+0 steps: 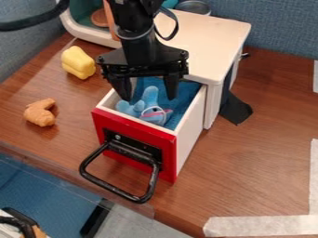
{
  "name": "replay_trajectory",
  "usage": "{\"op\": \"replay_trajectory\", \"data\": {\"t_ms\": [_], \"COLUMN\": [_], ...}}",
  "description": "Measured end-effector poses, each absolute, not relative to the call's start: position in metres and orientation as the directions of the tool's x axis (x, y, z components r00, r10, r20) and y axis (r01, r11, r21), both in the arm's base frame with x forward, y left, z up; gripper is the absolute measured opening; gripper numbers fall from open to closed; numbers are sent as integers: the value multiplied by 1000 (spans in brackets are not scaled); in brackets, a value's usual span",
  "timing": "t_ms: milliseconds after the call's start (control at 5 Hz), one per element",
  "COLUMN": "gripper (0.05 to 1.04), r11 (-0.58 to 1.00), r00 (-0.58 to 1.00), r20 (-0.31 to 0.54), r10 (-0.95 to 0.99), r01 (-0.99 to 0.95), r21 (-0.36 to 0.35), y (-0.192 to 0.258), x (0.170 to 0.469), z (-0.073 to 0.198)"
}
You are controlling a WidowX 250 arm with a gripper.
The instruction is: Remove the blue doll from the drawer
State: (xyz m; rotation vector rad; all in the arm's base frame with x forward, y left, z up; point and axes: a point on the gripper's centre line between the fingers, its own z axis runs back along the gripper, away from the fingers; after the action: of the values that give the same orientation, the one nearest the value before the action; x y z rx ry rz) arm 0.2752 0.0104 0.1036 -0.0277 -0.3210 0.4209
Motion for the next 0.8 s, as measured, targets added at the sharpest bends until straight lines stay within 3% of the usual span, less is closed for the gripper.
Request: {"op": "replay_trajectory", "data": {"t_ms": [600,800], "gripper": [962,673], "r11": [908,910], "r00": [868,874], "r20": [276,264], "r10": [414,408], "r01": [-416,-412], "r21": [-55,-44], "y": [15,16], "x": [281,281], "z": [77,73]}}
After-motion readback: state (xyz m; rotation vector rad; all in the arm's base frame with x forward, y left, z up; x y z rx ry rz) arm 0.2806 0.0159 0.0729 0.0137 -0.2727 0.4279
